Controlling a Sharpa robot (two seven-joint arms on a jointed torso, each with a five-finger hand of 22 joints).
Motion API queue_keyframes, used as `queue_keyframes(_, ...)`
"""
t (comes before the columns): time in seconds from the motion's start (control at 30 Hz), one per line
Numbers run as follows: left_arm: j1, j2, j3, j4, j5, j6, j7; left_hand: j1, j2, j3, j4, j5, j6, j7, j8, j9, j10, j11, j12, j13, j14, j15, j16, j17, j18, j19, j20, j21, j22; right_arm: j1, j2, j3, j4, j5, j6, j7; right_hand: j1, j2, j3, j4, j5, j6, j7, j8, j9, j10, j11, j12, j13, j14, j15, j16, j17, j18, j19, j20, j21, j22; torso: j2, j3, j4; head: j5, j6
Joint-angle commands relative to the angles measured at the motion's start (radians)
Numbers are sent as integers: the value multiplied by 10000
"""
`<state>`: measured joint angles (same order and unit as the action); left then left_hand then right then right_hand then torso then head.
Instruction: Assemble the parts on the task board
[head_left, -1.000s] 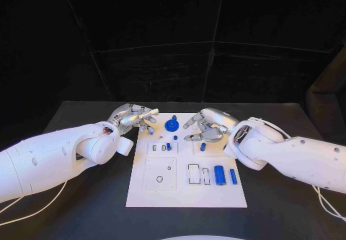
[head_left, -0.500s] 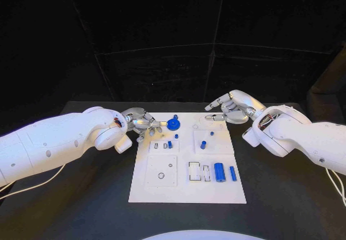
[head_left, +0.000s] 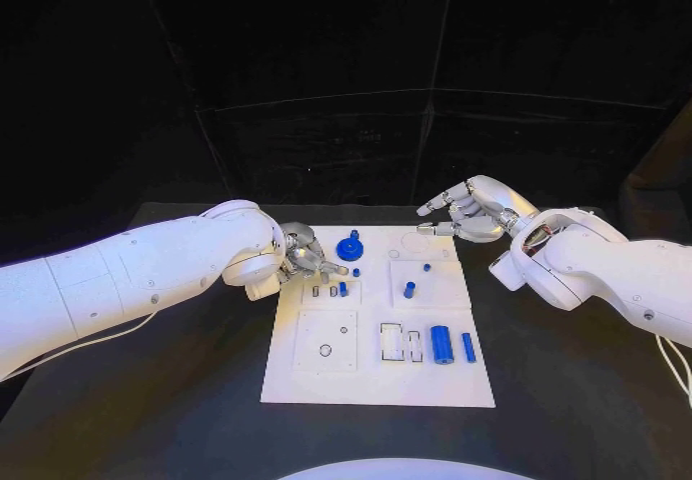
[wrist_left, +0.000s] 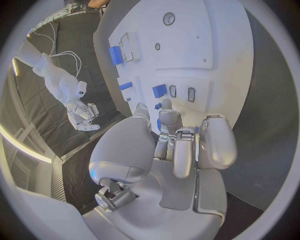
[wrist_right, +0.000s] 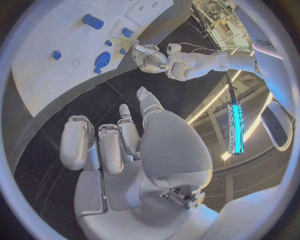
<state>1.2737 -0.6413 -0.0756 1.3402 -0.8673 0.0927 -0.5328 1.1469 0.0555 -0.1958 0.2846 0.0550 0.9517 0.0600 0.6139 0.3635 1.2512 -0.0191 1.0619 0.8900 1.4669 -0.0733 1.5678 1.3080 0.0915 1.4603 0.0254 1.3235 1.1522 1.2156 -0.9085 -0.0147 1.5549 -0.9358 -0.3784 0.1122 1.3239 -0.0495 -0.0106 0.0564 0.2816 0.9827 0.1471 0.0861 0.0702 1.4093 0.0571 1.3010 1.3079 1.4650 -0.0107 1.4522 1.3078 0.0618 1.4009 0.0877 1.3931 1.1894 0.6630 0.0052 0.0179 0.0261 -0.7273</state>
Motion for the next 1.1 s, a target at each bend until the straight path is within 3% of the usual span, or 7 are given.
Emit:
queue_keyframes(0.03, 75, 206, -86, -135, -448, 611, -679, -45, 107, -95, -3, -36, -22, -77, 154, 136, 94, -16, 211, 227, 1039, -101, 30, 2628, -202, 74, -3, 126, 183, 25, 27, 6, -6, -19, 135, -54, 13, 78, -77, -26, 60, 63, -29, 47, 2, -96, -1, -64, 510, 505, -86, -53, 287, 155, -63, -3, -62, -36, 29, -6, -14, -10, 22)
queue_keyframes(0.33, 157, 697, -224, -489, -474, 906, -977, 108, 242, -162, -64, 17, -177, -115, 464, 453, 170, -30, 548, 580, 1039, -116, 30, 2628, -247, 121, -26, 335, 509, 27, 108, 6, -44, -466, 227, -118, 18, 93, -136, -29, 141, 53, -32, 49, -2, -155, -5, -172, 425, 497, -92, -108, 228, 165, -84, -12, -119, -110, 29, -11, -11, -1, -24)
queue_keyframes(0.8, 179, 961, -241, -617, -478, 931, -997, 150, 279, -210, -80, 31, -223, -140, 633, 620, 241, -51, 728, 771, 1039, -129, 30, 2628, -278, 161, -35, 467, 718, 28, 203, 6, -108, -662, 293, -162, 13, 109, -177, -22, 232, 62, -36, 58, -1, -150, -11, -183, 413, 503, -98, -123, 226, 164, -76, -18, -135, -117, 26, -19, 18, -32, -113)
queue_keyframes(1.1, 207, 1102, -241, -762, -478, 948, -994, 260, 333, -188, -142, 84, -278, -158, 751, 745, 251, -67, 795, 826, 1039, -142, 30, 2628, -288, 168, -46, 521, 801, 28, 256, 6, -166, -668, 357, -215, 18, 134, -201, -19, 309, 79, -43, 72, 1, -149, -18, -194, 400, 507, -104, -137, 219, 165, -72, -24, -151, -132, 31, -25, 3, -45, -129)
